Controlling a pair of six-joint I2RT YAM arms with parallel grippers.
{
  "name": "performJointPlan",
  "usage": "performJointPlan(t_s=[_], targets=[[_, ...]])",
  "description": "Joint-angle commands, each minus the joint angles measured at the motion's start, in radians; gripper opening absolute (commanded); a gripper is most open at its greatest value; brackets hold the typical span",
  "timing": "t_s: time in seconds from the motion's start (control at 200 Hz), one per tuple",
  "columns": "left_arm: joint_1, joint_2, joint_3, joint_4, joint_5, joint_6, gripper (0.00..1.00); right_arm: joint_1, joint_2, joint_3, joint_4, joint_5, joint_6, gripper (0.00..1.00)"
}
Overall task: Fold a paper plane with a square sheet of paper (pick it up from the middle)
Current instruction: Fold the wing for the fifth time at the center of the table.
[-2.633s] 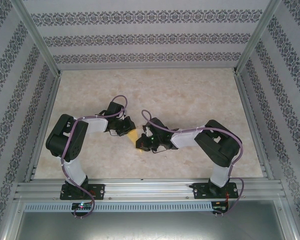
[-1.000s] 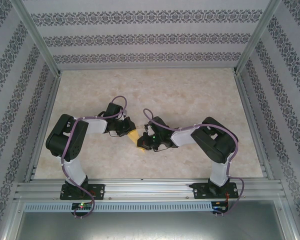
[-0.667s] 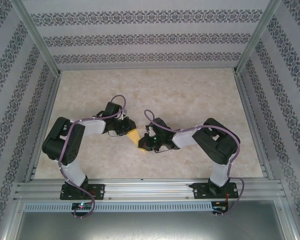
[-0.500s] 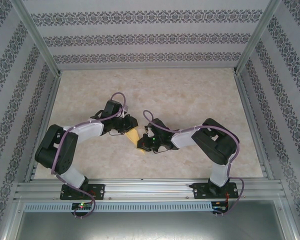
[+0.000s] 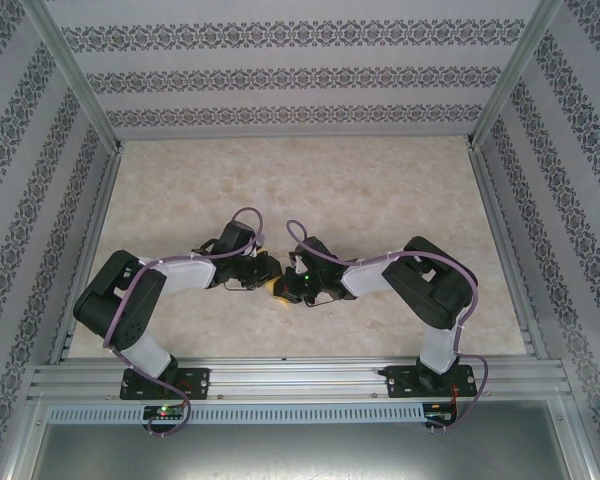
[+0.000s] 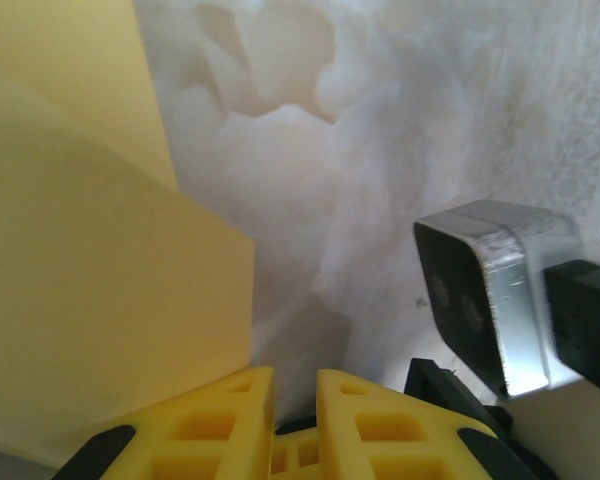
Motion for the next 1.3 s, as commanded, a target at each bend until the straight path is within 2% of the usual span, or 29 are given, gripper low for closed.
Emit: performJointPlan(t_s=[0.0, 0.115, 0.325, 0.694, 0.789, 0.909, 1.034, 1.299], targets=[[-0.008, 0.013, -0.024, 0.03, -0.045, -0.016, 0.19, 0.017, 0.047, -0.04, -0.09, 0.057, 0.015, 0.0], [0.006, 0.026, -0.033, -0.02, -0.139, 0.009, 0.16, 0.017, 0.051, -0.041, -0.092, 0.057, 0.01, 0.0], [0.067, 0.053, -0.067, 0.023, -0.138, 0.007, 0.16, 0.017, 0.057, -0.049, -0.121, 0.068, 0.0, 0.0], [0.201, 0.093, -0.027, 0.025, -0.038, 0.086, 0.17, 0.024, 0.052, -0.04, -0.161, 0.079, -0.016, 0.0], [0.231, 0.11, -0.002, 0.021, 0.02, 0.108, 0.17, 0.023, 0.054, -0.038, -0.165, 0.079, -0.018, 0.0], [0.272, 0.082, 0.02, -0.056, -0.023, 0.156, 0.17, 0.023, 0.052, -0.041, -0.168, 0.077, -0.018, 0.0], [0.342, 0.112, 0.035, -0.037, 0.041, 0.167, 0.18, 0.022, 0.052, -0.038, -0.166, 0.074, -0.021, 0.0], [0.418, 0.14, 0.07, -0.053, 0.058, 0.191, 0.18, 0.024, 0.06, -0.026, -0.161, 0.053, -0.029, 0.0]])
